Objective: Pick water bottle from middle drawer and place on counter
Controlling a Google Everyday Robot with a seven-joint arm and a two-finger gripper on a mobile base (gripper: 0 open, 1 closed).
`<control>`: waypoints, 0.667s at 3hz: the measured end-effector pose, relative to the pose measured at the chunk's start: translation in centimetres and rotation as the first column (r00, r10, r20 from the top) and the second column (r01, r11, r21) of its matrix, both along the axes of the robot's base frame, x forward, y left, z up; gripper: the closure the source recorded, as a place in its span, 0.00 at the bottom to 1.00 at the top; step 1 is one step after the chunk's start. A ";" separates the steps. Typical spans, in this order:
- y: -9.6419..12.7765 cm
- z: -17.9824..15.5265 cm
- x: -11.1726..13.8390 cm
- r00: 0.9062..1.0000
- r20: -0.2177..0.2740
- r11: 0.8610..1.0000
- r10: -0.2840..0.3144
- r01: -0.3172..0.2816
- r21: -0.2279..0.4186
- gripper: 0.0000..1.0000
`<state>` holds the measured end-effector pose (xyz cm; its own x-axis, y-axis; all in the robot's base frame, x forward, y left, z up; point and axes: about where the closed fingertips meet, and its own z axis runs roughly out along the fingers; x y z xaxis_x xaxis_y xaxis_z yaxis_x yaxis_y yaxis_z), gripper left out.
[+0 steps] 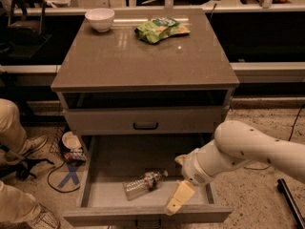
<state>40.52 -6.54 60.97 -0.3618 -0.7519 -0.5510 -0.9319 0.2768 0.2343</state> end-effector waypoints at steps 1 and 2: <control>0.3 -1.8 -0.5 0.999 -0.040 1.000 0.005 -0.004 0.019 0.00; 0.3 -1.8 -0.5 0.999 -0.040 1.000 0.005 -0.004 0.019 0.00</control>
Offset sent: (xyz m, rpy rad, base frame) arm -0.0051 0.0026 -0.0184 0.0192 0.0402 0.0047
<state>40.01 -6.28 59.12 -0.3805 -0.7431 -0.5505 -0.9229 0.2675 0.2768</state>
